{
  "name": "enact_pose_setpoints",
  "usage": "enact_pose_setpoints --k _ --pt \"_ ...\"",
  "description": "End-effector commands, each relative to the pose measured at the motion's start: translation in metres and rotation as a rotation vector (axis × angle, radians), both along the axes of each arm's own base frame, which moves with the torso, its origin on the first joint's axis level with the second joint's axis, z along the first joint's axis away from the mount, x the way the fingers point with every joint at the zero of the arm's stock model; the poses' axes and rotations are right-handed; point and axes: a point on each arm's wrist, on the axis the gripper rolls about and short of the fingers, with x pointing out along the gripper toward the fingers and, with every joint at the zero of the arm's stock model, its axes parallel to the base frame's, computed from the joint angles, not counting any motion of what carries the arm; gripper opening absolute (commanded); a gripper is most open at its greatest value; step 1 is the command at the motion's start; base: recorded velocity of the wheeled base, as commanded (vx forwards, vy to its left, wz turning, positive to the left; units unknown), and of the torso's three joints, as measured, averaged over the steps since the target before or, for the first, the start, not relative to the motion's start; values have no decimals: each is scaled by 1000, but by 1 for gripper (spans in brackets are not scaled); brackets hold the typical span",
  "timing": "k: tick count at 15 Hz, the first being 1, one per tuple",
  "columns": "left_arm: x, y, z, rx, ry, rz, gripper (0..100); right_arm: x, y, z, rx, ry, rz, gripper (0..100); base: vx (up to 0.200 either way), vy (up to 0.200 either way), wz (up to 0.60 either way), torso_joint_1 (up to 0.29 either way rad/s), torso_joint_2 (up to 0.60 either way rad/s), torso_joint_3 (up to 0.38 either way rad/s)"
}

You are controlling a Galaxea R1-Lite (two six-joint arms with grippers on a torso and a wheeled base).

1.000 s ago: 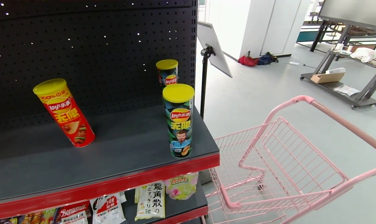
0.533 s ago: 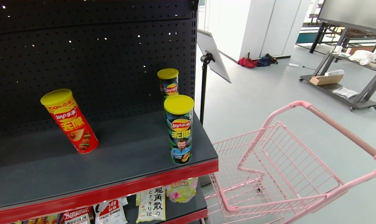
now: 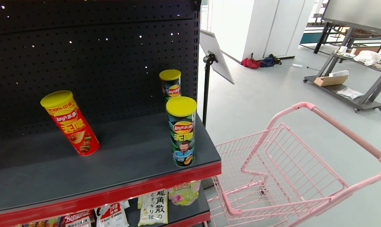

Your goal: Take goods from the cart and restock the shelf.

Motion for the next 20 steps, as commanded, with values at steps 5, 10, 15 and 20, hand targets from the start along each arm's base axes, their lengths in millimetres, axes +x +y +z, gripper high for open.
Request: enact_pose_setpoints --k 5,10,15,20 --pt "0 0 0 0 -1 1 100 1 0 -3 -1 12 1 0 0 0 0 0 0 0" --pt "0 0 0 0 -1 1 100 1 0 -4 -2 15 0 0 -40 0 0 0 0 0" --pt "0 0 0 0 -1 1 100 2 0 -6 -3 21 1 0 -80 0 0 5 1 -1" --pt "0 0 0 0 -1 -1 100 7 1 -8 -1 -2 0 0 0 120 0 1 1 0"
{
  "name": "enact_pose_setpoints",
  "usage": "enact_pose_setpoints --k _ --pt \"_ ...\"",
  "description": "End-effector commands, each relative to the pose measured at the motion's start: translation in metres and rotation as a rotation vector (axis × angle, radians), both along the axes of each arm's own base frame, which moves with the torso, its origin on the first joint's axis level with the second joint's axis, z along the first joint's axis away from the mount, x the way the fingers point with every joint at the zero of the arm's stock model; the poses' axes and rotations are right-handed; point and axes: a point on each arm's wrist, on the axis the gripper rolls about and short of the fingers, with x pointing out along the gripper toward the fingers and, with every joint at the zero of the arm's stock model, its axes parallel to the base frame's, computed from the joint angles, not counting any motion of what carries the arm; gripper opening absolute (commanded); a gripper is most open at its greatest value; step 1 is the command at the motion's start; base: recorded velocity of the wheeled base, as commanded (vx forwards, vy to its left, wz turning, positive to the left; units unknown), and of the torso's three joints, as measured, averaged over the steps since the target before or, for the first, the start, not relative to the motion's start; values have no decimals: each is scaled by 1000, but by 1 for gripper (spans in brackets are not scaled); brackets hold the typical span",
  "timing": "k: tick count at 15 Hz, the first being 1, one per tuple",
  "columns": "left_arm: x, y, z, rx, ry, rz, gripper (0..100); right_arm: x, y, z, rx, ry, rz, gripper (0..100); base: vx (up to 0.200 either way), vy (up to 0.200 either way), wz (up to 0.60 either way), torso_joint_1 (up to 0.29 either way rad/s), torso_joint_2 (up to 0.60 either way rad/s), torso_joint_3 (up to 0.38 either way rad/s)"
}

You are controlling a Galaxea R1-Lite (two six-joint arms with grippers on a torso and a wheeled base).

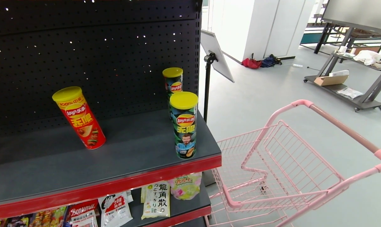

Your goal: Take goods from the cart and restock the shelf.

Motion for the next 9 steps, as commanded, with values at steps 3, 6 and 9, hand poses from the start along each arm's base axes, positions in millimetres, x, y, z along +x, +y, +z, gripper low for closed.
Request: enact_pose_setpoints --k 3,6,9 --pt "0 0 0 0 0 0 100 2 0 -1 -3 7 2 0 0 200 0 14 12 1" --pt "0 0 0 0 0 0 100 3 1 -3 -6 16 2 0 0 200 0 4 1 1" --pt "0 0 0 0 0 0 100 3 1 -4 -7 19 2 0 0 200 0 -1 1 6"
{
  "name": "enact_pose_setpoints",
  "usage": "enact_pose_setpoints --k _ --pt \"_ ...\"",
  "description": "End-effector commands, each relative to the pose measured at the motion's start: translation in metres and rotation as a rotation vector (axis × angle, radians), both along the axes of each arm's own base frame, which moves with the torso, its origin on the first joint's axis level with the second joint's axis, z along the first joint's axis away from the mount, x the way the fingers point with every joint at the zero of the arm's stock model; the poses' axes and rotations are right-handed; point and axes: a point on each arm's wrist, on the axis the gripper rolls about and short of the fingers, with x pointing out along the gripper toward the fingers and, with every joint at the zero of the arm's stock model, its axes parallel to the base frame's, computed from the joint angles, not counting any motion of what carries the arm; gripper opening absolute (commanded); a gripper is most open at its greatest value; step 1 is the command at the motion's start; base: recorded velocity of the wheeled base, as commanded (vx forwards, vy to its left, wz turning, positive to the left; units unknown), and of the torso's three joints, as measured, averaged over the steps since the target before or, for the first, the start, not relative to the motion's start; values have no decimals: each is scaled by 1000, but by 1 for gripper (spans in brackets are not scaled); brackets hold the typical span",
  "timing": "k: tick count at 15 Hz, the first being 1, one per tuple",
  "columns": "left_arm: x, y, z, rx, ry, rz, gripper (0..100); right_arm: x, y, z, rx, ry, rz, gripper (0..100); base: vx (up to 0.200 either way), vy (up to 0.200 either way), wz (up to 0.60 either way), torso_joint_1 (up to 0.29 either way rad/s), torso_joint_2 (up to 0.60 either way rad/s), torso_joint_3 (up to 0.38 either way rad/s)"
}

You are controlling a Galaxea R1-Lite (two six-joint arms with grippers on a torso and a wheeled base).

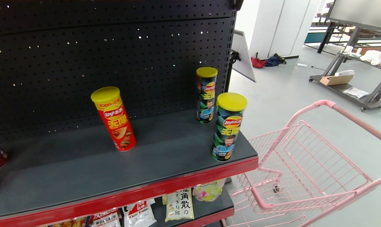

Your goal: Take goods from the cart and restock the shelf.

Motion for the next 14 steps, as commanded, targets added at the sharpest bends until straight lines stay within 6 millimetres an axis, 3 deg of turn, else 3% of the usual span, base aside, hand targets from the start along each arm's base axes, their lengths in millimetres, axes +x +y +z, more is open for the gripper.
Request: enact_pose_setpoints --k 1,10,14 --pt "0 0 0 0 -1 1 100 0 0 0 -1 2 0 0 0 200 0 7 7 2" --pt "0 0 0 0 -1 1 100 1 0 -1 -1 4 0 0 0 200 0 4 3 1" --pt "0 0 0 0 -1 1 100 -2 0 -2 -6 -6 4 0 0 0 0 0 0 0"
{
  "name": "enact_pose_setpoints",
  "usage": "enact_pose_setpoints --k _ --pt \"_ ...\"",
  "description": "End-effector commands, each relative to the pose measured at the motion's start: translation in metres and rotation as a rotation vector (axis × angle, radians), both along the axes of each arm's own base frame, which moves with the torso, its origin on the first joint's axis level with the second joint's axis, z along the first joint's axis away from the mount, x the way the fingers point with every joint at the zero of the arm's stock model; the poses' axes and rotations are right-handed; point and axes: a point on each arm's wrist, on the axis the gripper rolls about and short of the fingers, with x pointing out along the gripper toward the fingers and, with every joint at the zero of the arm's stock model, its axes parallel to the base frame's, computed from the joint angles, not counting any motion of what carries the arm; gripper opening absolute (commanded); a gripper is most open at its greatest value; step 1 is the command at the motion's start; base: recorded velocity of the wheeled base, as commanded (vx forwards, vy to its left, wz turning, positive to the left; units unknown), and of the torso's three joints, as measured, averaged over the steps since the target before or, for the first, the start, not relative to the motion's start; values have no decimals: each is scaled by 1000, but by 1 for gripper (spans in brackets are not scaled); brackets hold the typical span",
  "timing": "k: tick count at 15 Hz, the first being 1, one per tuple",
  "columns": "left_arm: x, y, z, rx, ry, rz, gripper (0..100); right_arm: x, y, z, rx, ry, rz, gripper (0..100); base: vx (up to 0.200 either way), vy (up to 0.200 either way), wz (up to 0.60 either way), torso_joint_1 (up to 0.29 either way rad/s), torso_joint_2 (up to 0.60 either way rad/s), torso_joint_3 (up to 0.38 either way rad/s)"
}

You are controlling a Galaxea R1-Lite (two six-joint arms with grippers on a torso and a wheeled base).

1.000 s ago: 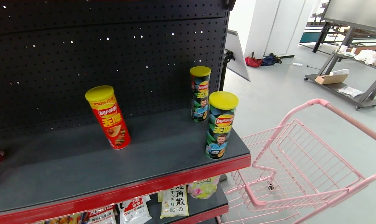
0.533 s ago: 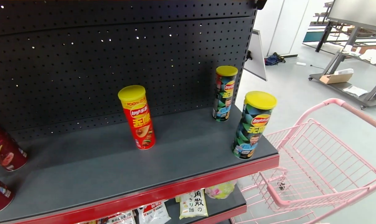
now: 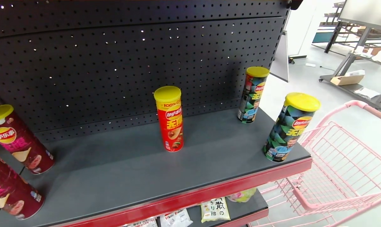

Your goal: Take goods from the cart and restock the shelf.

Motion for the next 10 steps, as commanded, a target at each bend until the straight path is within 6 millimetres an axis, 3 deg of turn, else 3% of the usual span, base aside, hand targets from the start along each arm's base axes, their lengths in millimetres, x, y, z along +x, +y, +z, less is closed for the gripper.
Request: enact_pose_setpoints --k 1,10 --pt "0 0 0 0 0 0 100 -3 0 -3 -10 -9 5 0 0 0 0 0 0 0" --pt "0 0 0 0 0 0 100 -5 -1 -7 -30 -13 15 0 0 0 0 0 0 0"
